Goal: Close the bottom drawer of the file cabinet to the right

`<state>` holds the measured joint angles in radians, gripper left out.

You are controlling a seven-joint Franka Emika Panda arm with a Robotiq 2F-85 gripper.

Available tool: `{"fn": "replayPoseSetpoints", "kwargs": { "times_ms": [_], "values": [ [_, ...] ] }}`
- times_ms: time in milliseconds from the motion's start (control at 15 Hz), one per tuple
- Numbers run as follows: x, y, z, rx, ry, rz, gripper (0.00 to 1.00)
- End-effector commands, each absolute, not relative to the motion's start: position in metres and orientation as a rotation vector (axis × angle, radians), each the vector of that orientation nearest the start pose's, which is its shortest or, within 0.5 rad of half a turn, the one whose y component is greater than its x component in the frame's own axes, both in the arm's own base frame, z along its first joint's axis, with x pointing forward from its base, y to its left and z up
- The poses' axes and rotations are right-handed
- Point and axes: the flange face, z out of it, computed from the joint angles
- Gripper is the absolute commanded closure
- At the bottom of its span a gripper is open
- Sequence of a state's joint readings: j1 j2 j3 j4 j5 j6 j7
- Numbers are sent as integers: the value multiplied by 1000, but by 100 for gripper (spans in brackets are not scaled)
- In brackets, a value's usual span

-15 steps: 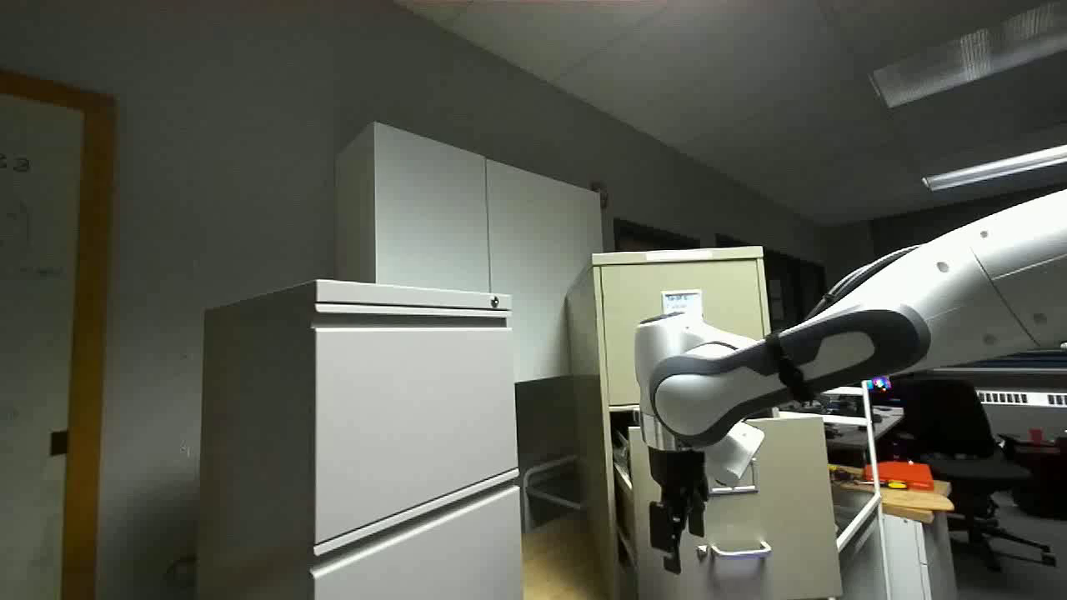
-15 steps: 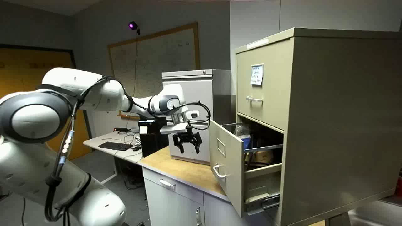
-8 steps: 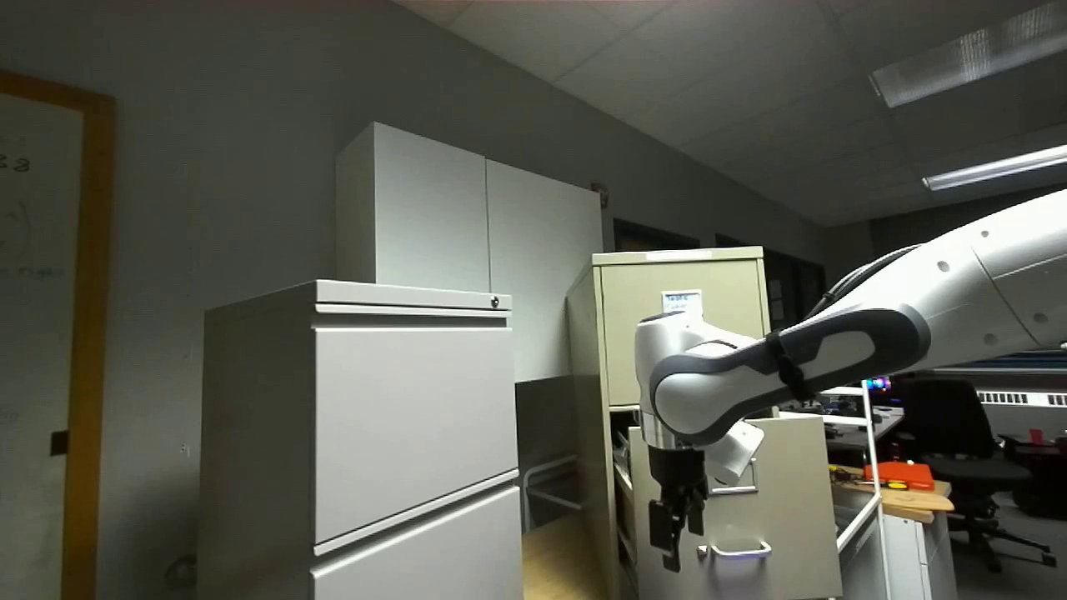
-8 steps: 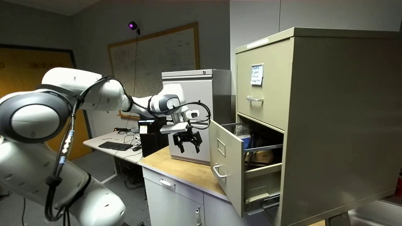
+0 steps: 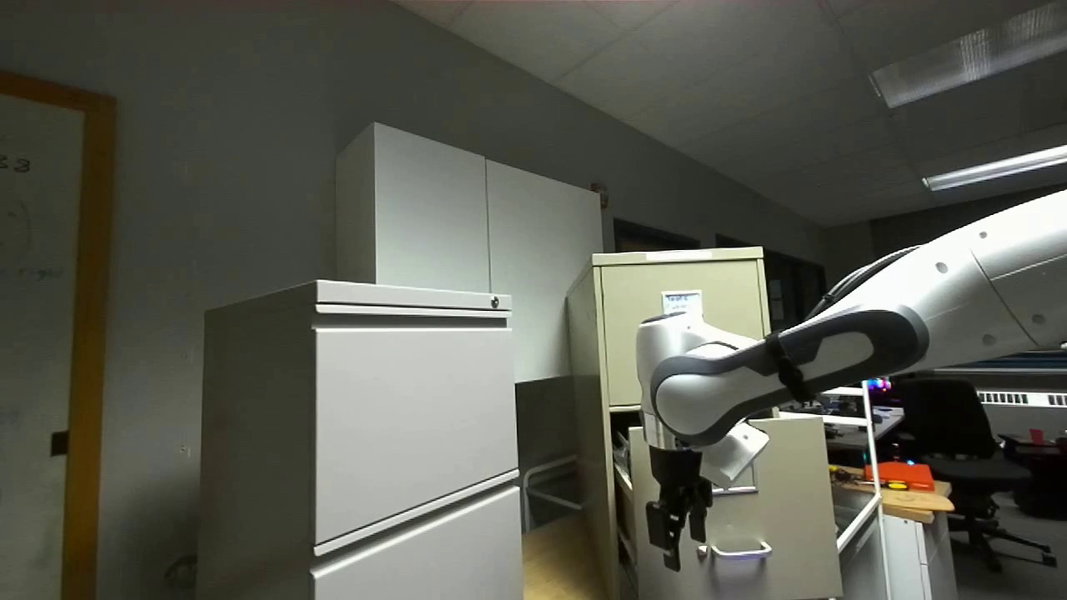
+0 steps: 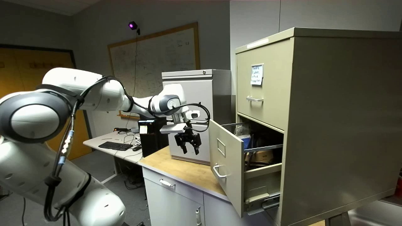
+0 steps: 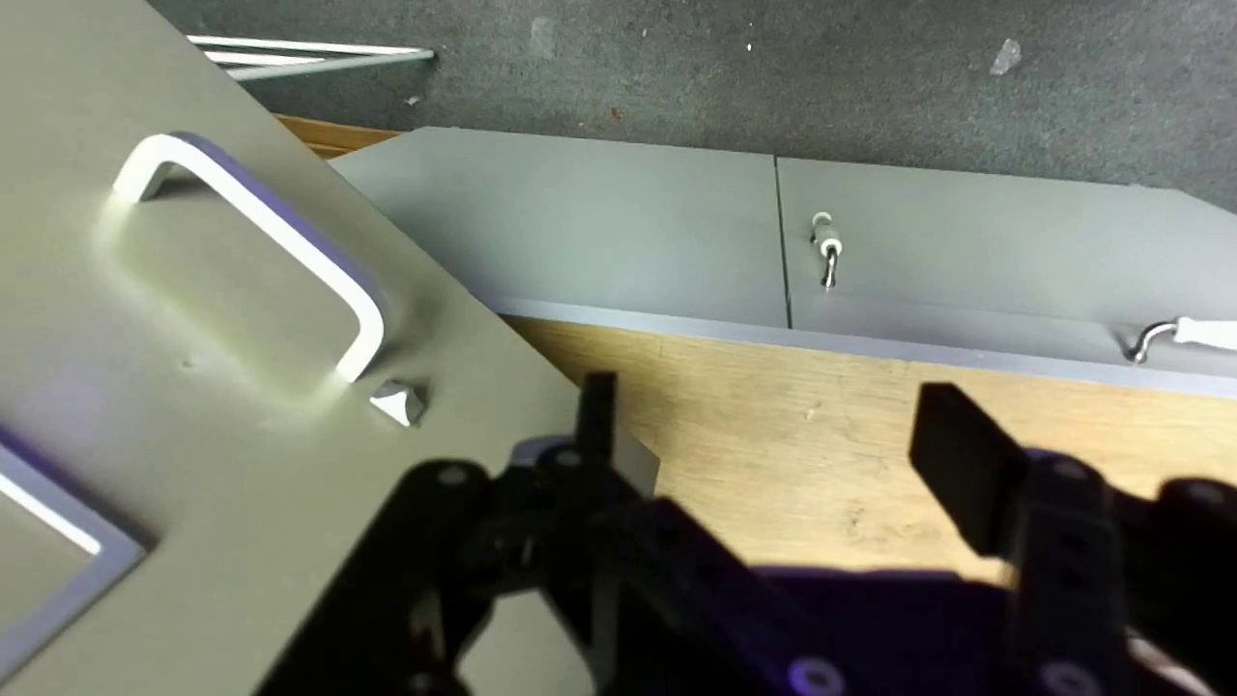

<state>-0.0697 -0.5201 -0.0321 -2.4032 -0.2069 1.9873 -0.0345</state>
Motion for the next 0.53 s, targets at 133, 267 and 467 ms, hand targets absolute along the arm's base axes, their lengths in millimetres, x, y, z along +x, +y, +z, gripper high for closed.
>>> {"fn": "replayPoseSetpoints", "kwargs": {
  "times_ms": [133,267,467],
  "values": [
    [400,-80,524,-3270,399,-262,65],
    [398,-94,528,-3246,580,-335,80],
    [394,-119,535,-3173,824,-440,100]
  ]
}}
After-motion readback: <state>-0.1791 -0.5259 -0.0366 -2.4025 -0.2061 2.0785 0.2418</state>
